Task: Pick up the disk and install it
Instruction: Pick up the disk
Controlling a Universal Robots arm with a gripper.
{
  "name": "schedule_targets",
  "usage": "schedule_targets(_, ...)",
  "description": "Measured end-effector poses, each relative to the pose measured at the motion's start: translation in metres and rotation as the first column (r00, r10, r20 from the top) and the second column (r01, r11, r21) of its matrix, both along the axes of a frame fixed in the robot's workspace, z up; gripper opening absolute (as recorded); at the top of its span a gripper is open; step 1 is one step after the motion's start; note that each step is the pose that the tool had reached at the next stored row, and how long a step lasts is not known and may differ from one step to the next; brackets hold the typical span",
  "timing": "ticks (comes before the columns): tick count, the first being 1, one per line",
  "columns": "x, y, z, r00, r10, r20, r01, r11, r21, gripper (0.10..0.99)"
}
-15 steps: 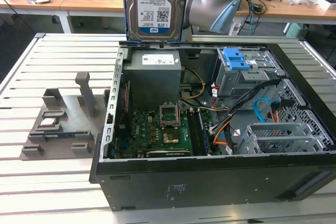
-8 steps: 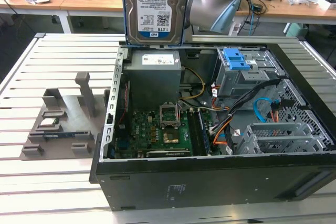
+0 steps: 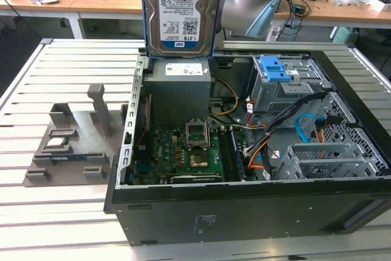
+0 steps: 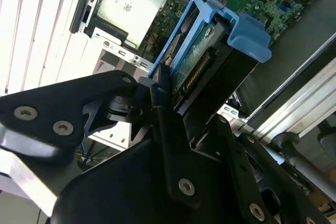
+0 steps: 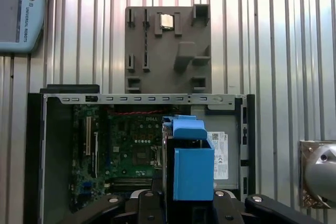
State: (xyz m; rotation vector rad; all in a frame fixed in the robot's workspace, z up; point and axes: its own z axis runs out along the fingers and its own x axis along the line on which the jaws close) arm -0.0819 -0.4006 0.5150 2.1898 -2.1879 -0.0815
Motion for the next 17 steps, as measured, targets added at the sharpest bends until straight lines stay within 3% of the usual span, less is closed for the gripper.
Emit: schedule_targets(17, 0.0000, -0.0331, -0.0022, 1.0000, 0.000, 0.0000, 0.000, 1.0000, 0.000, 0.353)
